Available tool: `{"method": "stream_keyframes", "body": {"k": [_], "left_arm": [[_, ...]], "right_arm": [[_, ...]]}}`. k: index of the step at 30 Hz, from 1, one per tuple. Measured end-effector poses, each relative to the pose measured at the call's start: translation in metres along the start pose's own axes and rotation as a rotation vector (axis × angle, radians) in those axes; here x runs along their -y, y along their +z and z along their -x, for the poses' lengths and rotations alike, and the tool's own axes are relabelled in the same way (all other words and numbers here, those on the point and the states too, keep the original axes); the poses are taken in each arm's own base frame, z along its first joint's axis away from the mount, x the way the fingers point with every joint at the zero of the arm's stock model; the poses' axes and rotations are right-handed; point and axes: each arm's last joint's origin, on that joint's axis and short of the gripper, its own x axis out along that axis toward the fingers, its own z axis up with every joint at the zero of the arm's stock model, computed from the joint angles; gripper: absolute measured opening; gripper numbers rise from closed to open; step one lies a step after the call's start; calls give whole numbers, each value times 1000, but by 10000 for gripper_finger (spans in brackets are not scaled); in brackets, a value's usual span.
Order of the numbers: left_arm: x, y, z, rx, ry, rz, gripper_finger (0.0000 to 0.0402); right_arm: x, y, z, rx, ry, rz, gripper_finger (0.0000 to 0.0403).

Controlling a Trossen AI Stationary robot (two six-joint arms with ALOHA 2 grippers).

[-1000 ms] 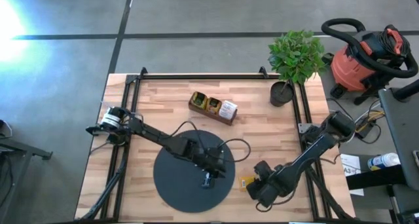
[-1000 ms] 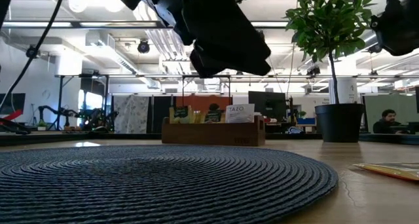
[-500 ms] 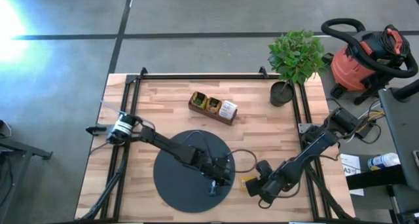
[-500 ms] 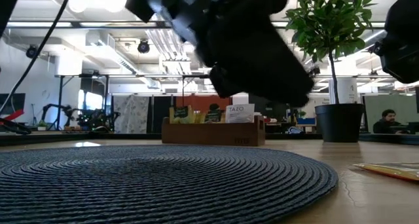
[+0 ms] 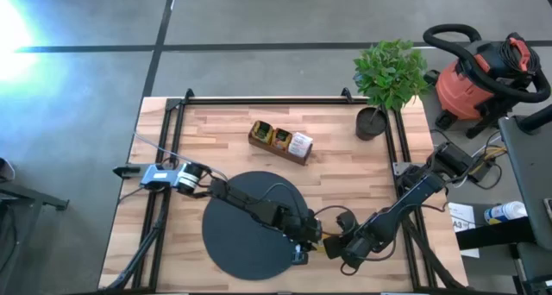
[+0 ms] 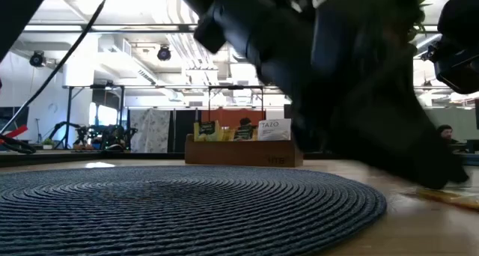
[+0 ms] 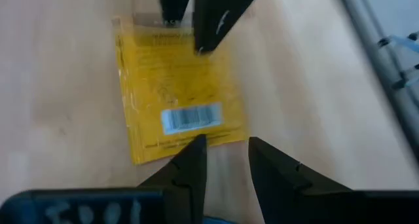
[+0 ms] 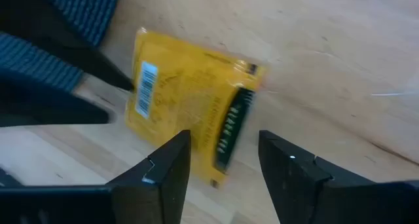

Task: Pick & Place Tea
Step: Put the orange tea bag into the middle section of the wooden organizer

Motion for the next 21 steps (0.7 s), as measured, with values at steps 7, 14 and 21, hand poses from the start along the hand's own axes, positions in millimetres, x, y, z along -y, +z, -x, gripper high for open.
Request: {"method": "stream_keyframes", "body": {"k": [7,14,21], "left_arm": [[-4,-9,-9,-33,11,26,108],[-6,-9,-9,-35,10,32,108],[-6,-5,-3,-34,23,28,108]], "right_arm": [[-6,-1,-2,17,83,-3,170],[-5,0,-3,24,89,39,157],[-4,0,-3,17,79,84,115]]}}
